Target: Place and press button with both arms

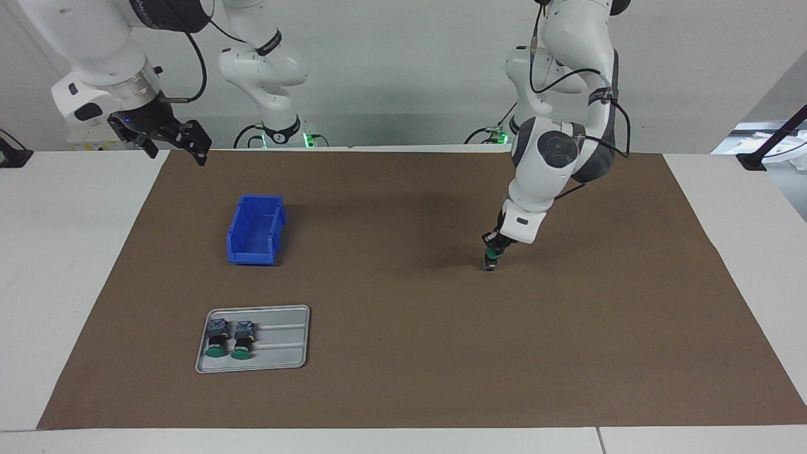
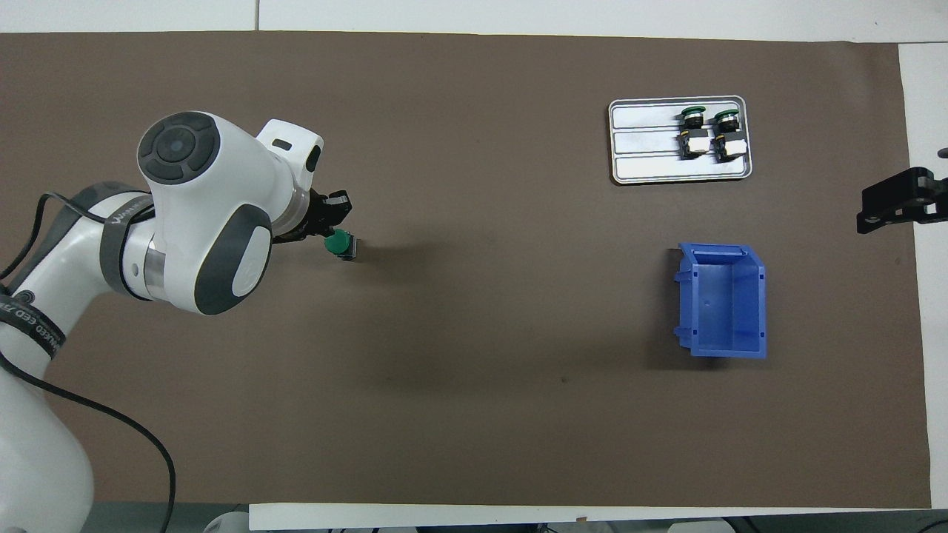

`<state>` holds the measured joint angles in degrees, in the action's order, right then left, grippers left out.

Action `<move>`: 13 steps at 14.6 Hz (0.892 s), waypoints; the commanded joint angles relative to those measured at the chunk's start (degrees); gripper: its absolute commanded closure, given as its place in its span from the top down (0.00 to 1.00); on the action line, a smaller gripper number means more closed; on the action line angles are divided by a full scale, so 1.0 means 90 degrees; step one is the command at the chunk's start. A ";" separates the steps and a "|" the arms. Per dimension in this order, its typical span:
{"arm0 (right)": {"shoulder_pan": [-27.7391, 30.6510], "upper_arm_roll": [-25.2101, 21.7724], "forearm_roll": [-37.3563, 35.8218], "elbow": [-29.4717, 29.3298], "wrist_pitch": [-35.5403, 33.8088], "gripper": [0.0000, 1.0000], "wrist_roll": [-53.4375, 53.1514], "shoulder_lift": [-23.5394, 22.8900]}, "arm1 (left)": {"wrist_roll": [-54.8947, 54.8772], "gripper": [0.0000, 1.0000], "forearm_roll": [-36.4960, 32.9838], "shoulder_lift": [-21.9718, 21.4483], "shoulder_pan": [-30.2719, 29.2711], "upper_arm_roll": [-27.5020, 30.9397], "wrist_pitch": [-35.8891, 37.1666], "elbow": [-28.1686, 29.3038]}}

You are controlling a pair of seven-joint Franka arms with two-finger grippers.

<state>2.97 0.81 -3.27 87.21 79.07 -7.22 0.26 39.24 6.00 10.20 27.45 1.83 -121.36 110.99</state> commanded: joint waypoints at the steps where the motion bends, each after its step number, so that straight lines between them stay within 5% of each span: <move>1: 0.0032 -0.0011 0.0081 0.0144 0.0004 0.99 0.0158 0.0117 | -0.0053 0.18 0.0085 -0.0108 -0.0197 0.0061 0.0573 -0.0368; 3: 0.0032 -0.0011 0.0081 0.0144 0.0014 0.99 0.0158 0.0117 | -0.0063 0.48 0.0066 -0.0166 -0.0402 0.0071 0.0876 -0.0418; 5: 0.0032 -0.0011 0.0090 0.0144 0.0004 0.99 0.0158 0.0117 | -0.0131 0.64 0.0037 -0.0245 -0.0598 0.0119 0.1013 -0.0418; 13: 0.0032 -0.0011 0.0081 0.0144 0.0004 0.99 0.0158 0.0117 | -0.2101 0.86 -0.0333 -0.0898 -0.2013 0.0149 0.1979 -0.0506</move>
<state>2.96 0.81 -3.27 87.21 79.07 -7.22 0.26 25.21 4.96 4.51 12.02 3.33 -106.83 106.49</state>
